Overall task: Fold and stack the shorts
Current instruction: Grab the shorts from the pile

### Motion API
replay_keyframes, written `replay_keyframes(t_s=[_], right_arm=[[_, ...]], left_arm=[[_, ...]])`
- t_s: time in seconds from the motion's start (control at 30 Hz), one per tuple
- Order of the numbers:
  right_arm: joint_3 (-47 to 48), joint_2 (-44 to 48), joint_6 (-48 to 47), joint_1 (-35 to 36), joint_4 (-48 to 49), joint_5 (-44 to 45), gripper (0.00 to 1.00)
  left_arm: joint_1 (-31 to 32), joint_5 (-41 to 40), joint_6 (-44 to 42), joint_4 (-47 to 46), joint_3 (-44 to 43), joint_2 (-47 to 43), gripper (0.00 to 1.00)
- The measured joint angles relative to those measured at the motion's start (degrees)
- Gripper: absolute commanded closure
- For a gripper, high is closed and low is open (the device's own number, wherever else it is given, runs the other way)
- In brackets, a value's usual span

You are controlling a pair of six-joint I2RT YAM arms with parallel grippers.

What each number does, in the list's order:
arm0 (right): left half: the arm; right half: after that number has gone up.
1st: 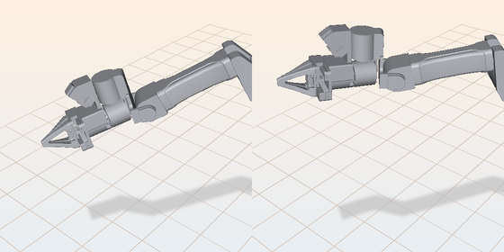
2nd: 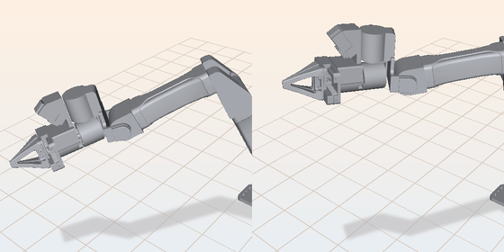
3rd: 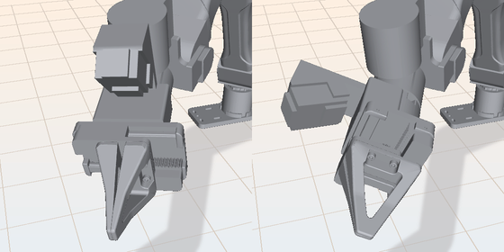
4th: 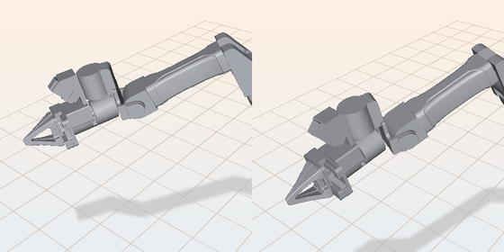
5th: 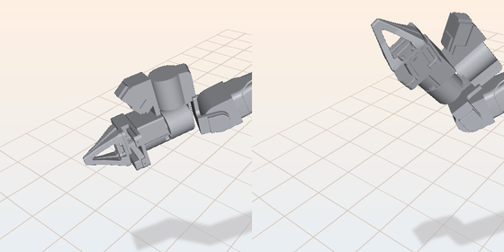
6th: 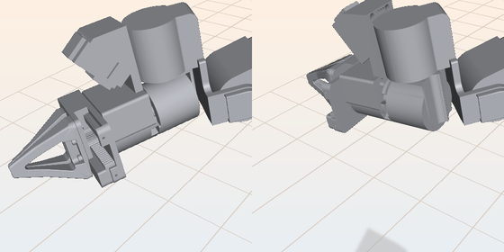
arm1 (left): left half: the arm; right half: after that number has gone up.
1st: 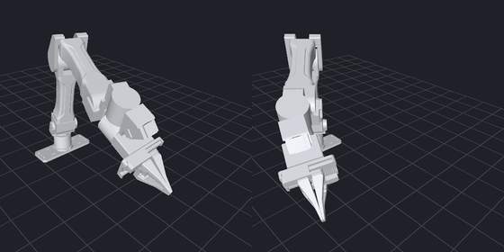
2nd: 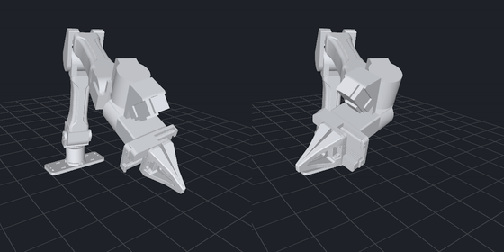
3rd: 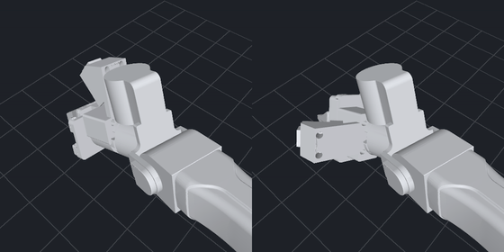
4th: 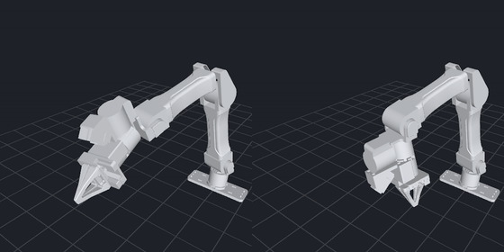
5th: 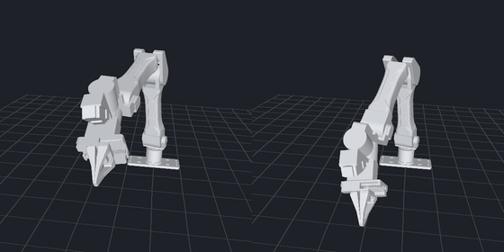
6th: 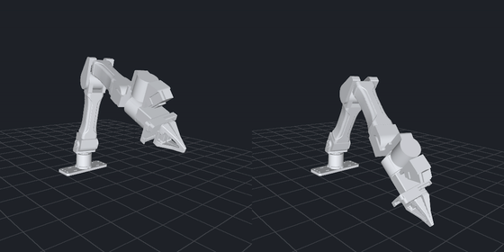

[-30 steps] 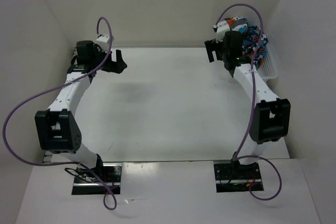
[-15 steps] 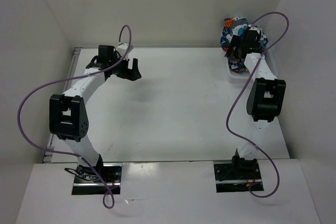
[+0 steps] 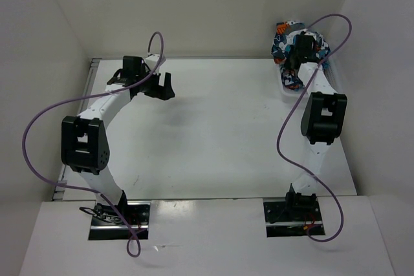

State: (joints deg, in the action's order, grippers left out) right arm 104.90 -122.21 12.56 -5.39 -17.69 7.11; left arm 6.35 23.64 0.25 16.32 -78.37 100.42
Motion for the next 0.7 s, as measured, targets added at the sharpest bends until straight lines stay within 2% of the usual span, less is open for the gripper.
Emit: replay_keyframes(t_s=[0.17,0.4,0.5,0.6,0.7], right_arm=[[-1.62,5.07,-0.26,1.49,-0.79,2.99,1.00],[-4.42,23.69,-1.20,11.30,-0.92,12.15,1.00],[-3.96,30.97,-3.76,12.74,0.74,14.78,1.00],[-0.87,35.54,-7.21,12.92,2.97,15.85,1.00],[5.99,36.48,-9.11,12.90,4.15,11.63,1.00]], left_arm=[[0.00,-0.39,-0.02,-0.24,1.95,-2.62,0.00],[0.00,-0.87,-0.02,-2.45,6.62,-12.07,0.00],[0.00,-1.03,-0.02,-3.91,9.51,-17.46,0.00],[0.00,-2.01,0.00,-4.61,12.31,-23.19,0.00],[-0.17,-2.93,-0.02,-4.87,13.99,-28.68,0.00]])
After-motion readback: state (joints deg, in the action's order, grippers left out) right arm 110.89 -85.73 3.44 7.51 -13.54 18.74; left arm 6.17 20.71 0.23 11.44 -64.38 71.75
